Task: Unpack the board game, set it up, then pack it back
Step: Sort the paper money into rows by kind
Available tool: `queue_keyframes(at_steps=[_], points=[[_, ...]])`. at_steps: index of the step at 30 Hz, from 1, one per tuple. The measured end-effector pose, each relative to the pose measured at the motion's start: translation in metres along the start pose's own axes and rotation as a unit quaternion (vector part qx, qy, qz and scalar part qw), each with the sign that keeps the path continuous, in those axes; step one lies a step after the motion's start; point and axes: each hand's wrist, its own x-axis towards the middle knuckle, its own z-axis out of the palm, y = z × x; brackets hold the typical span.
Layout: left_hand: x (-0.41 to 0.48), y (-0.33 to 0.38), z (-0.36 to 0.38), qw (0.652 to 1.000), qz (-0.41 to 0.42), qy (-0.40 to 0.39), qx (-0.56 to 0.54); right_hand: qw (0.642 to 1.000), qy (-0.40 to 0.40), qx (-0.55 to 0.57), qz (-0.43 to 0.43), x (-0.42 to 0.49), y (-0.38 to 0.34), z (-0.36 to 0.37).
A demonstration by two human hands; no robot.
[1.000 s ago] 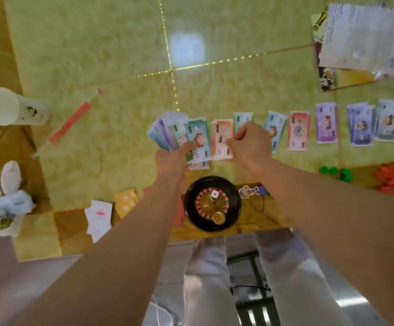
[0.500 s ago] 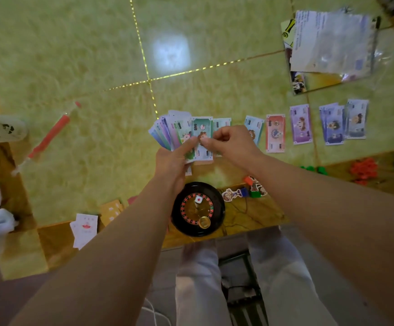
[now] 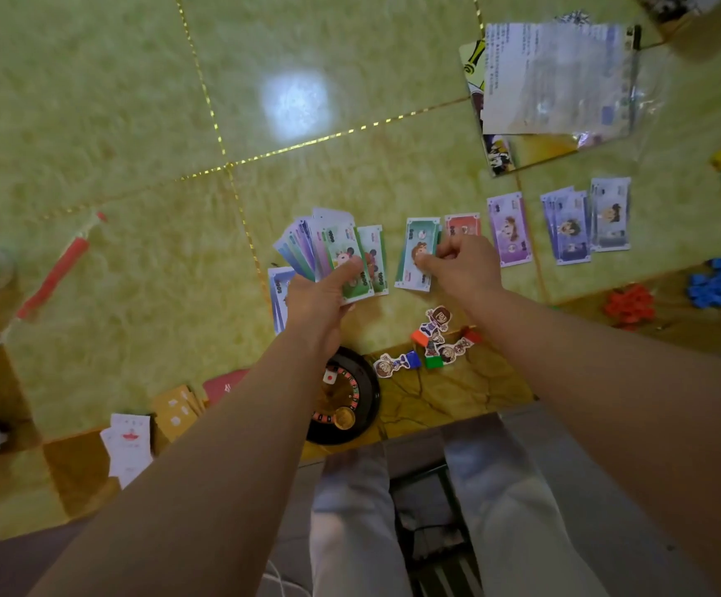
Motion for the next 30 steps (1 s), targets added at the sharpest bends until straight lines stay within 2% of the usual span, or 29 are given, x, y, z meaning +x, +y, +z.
queue_keyframes(at_steps=[4, 7, 9, 11, 13, 15, 17, 20, 23, 30], points=[[0.002, -0.004, 0.002, 1.000, -0.006, -0.004, -0.011, 0.997, 0.033, -0.064, -0.001, 0.001, 0.000, 0.007], [0.002, -0.005, 0.004, 1.000, -0.008, -0.006, -0.013, 0.996, 0.040, -0.074, 0.013, 0.002, -0.001, 0.009], [0.001, -0.007, 0.005, 1.000, -0.005, -0.014, -0.012, 0.997, 0.046, -0.054, -0.014, 0.001, -0.002, 0.010], [0.000, -0.008, 0.007, 1.000, 0.001, -0.024, -0.011, 0.998, 0.015, 0.024, -0.055, -0.002, -0.003, 0.010], [-0.001, -0.008, 0.011, 0.999, 0.007, -0.036, -0.006, 0.990, -0.061, 0.106, -0.071, -0.007, -0.007, 0.005], [-0.005, -0.007, 0.015, 0.999, -0.002, -0.049, -0.005, 0.977, -0.142, 0.144, -0.071, -0.011, -0.011, -0.001], [-0.008, -0.006, 0.019, 0.997, -0.013, -0.071, -0.016, 0.966, -0.182, 0.172, -0.071, -0.014, -0.013, -0.008], [-0.012, -0.006, 0.024, 0.993, -0.021, -0.112, -0.030, 0.963, -0.175, 0.191, -0.072, -0.014, -0.015, -0.016], [-0.016, -0.007, 0.030, 0.992, -0.029, -0.124, 0.008, 0.959, -0.165, 0.227, -0.036, -0.014, -0.016, -0.023], [-0.027, -0.011, 0.037, 0.984, -0.026, -0.163, 0.072, 0.961, -0.178, 0.209, -0.033, -0.013, -0.004, -0.037]])
